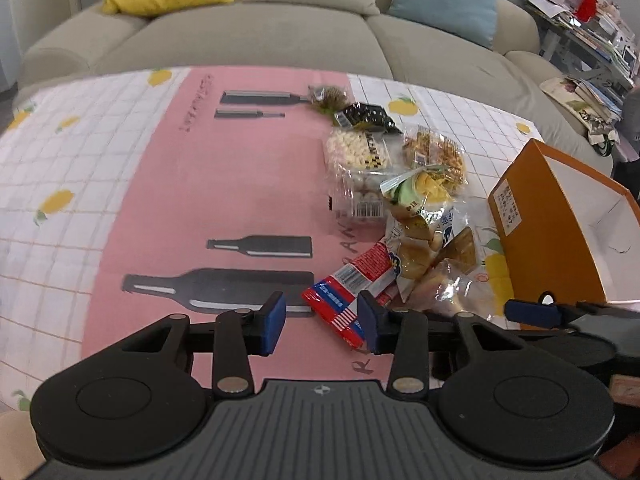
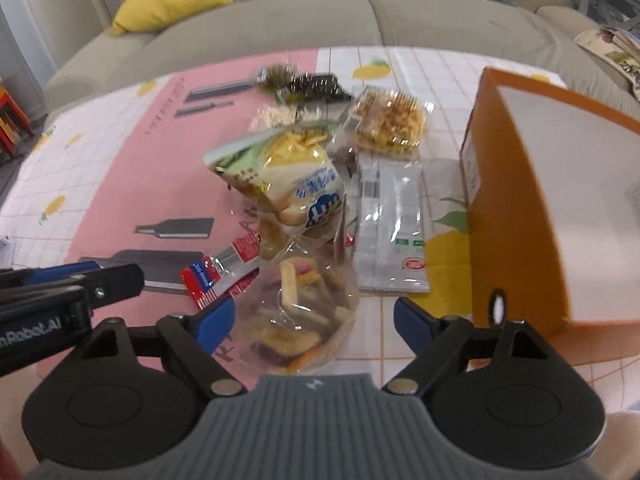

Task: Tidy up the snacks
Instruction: 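Grasp the clear mixed-snack bag with the right gripper while the left grasps the chip bag, then carry both bags into the orange box and open both grippers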

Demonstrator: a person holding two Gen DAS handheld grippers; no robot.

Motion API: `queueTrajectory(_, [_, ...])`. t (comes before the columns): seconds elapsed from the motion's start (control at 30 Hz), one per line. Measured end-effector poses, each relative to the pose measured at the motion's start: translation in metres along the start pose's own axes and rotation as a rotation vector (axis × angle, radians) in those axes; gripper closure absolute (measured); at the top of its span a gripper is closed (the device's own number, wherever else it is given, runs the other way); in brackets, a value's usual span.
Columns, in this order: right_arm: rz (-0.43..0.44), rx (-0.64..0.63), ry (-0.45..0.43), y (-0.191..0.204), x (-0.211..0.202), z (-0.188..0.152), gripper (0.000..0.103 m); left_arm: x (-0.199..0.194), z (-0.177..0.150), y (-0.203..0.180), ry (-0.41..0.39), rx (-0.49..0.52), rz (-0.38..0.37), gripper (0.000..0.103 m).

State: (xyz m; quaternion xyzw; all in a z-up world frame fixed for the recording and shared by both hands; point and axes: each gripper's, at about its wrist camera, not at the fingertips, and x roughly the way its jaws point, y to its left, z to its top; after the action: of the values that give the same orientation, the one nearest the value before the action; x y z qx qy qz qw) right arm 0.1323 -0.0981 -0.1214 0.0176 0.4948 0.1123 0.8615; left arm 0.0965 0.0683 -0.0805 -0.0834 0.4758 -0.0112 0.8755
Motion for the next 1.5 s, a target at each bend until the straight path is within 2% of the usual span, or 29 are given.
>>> queueTrajectory(0.27, [0.023, 0.044, 0.069, -0.004, 0.028, 0.011, 0.016, 0.014, 0.006, 0.000, 0.039, 0.032, 0.006, 0.058])
queueTrajectory(0.43, [0.106, 0.133, 0.125, -0.012, 0.036, 0.013, 0.025, 0.018, 0.005, 0.002, 0.046, 0.020, 0.010, 0.054])
queueTrajectory(0.5, [0.148, 0.167, 0.125, -0.015, 0.037, 0.011, 0.038, 0.019, 0.004, 0.001, 0.059, 0.032, 0.005, 0.051])
queueTrajectory(0.6, [0.142, 0.161, 0.115, -0.013, 0.034, 0.011, 0.049, 0.017, 0.001, -0.002, 0.063, 0.048, 0.003, 0.051])
queueTrajectory(0.67, [0.127, 0.148, 0.113, -0.012, 0.029, 0.011, 0.051, 0.016, 0.002, -0.003, 0.063, 0.049, -0.009, 0.051])
queueTrajectory(0.77, [0.107, 0.131, 0.089, -0.018, 0.017, 0.010, 0.051, 0.014, 0.005, -0.006, 0.048, 0.052, -0.033, 0.040])
queueTrajectory(0.83, [0.076, 0.112, 0.058, -0.025, 0.007, 0.013, 0.051, 0.015, 0.009, -0.011, 0.033, 0.059, -0.058, 0.038])
queueTrajectory(1.0, [0.018, 0.068, -0.007, -0.040, -0.002, 0.030, 0.051, 0.024, 0.026, -0.023, -0.007, 0.030, -0.165, 0.027])
queueTrajectory(1.07, [0.013, 0.022, -0.019, -0.041, 0.002, 0.039, 0.051, 0.033, 0.034, -0.028, -0.019, 0.010, -0.199, 0.030])
queueTrajectory(1.13, [-0.003, -0.036, -0.029, -0.040, 0.007, 0.043, 0.051, 0.044, 0.041, -0.030, -0.019, -0.002, -0.195, 0.026])
queueTrajectory(1.3, [0.011, -0.120, -0.006, -0.043, 0.024, 0.048, 0.051, 0.065, 0.049, -0.034, -0.010, -0.029, -0.253, 0.026])
queueTrajectory(1.43, [0.002, -0.162, 0.004, -0.040, 0.032, 0.043, 0.050, 0.081, 0.051, -0.040, 0.015, -0.030, -0.224, 0.028])
queueTrajectory(1.5, [0.012, -0.155, 0.002, -0.041, 0.034, 0.042, 0.050, 0.090, 0.051, -0.042, 0.041, -0.045, -0.224, 0.034])
